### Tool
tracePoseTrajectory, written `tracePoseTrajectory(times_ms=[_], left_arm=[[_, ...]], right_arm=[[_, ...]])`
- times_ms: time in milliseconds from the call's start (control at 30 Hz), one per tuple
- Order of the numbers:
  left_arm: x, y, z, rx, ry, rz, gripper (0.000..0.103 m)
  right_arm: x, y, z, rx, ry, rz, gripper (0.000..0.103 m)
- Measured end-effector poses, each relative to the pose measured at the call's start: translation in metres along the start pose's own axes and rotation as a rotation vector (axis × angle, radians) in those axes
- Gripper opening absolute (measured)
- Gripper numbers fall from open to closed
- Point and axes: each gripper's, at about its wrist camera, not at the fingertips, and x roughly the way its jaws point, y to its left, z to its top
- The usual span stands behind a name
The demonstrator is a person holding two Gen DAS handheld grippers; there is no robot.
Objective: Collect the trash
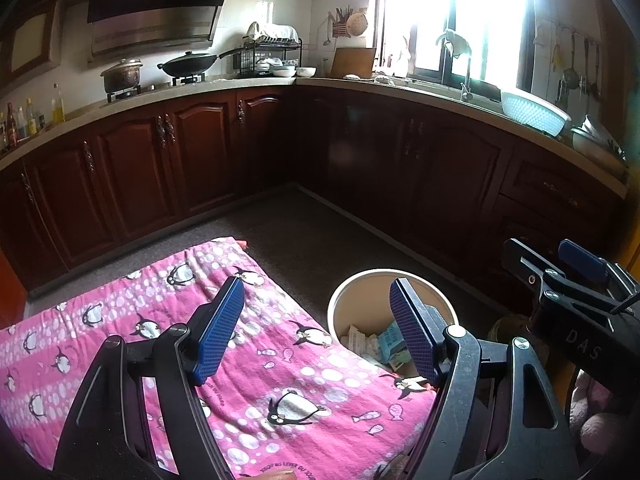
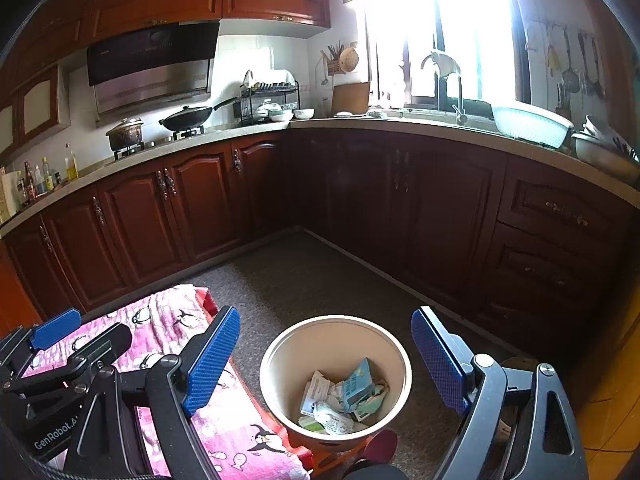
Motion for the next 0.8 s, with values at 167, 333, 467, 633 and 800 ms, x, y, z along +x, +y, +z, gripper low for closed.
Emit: tracePoseTrajectory(times_ms=[167, 333, 467, 633, 800], left_arm=[[0.0001, 0.0014, 0.0004, -0.004, -0.005, -0.001, 0.075], [-0.0004, 0.0020, 0.0004, -0.006, -0.005, -0.004, 0.075], [0.0002, 0.0011, 0.0006, -0.007, -0.004, -0.006, 0.075], [0.0007, 0.0006, 0.0009, -0.008, -0.007, -0.006, 0.075], [0.0011, -0.0006, 0.0007, -0.004, -0.006, -0.007, 0.075]], right_arm=[[-0.0014, 0.0018, -0.0003, -0.003, -0.006, -0.004, 0.086], [-0.0021, 0.0025, 0.0003, -0.003, -0.010, -0.005, 0.086], [-0.0031, 0.0033, -0.0003, -0.006, -0.014, -0.008, 0.086], [-0.0022, 0.0034, -0.0015, -0.004, -0.011, -0.011, 0.086], [-0.0025, 0.0019, -0.0010, -0.002, -0.011, -0.014, 0.086]])
